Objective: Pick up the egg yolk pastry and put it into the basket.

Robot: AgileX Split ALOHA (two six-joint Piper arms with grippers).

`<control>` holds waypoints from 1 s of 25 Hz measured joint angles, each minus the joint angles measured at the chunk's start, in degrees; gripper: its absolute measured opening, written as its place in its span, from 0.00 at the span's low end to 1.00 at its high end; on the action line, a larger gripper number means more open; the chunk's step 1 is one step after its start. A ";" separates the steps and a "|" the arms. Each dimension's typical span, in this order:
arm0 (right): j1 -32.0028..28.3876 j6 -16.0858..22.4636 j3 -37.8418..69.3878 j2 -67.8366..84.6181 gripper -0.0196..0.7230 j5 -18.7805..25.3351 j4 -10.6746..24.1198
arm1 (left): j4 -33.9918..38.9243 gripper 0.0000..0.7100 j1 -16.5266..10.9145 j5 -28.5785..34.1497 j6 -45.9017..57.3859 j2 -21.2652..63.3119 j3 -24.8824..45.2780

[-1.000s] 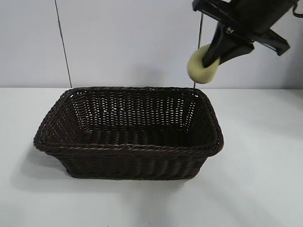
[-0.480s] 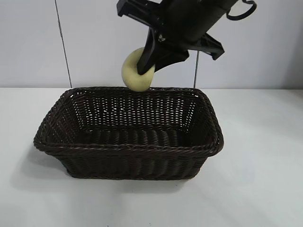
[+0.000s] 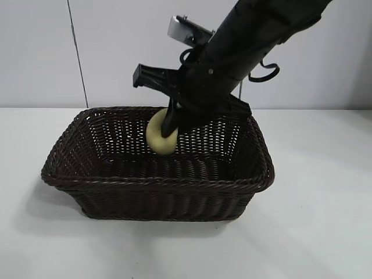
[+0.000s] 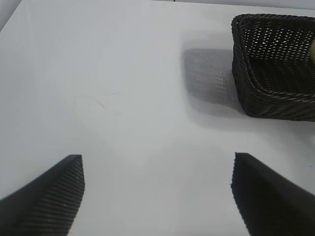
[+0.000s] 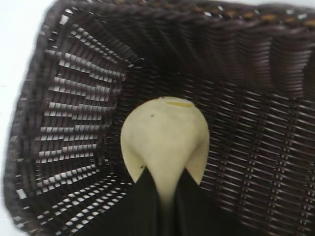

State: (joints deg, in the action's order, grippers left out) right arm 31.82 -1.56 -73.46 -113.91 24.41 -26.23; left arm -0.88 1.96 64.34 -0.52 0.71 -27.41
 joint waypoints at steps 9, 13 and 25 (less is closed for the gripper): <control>0.00 0.00 -2.37 1.83 0.66 4.84 0.55 | 0.00 0.84 0.00 0.00 0.00 0.00 0.00; 0.00 2.10 -10.00 2.31 0.67 15.06 4.74 | 0.00 0.84 0.00 0.00 0.00 0.00 0.00; -1.20 15.24 -24.24 2.47 0.67 41.26 29.60 | 0.00 0.84 0.00 0.00 0.00 0.00 0.00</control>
State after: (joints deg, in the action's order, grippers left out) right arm 30.62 13.68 -97.70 -111.43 65.67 3.37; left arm -0.88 1.96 64.34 -0.52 0.71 -27.41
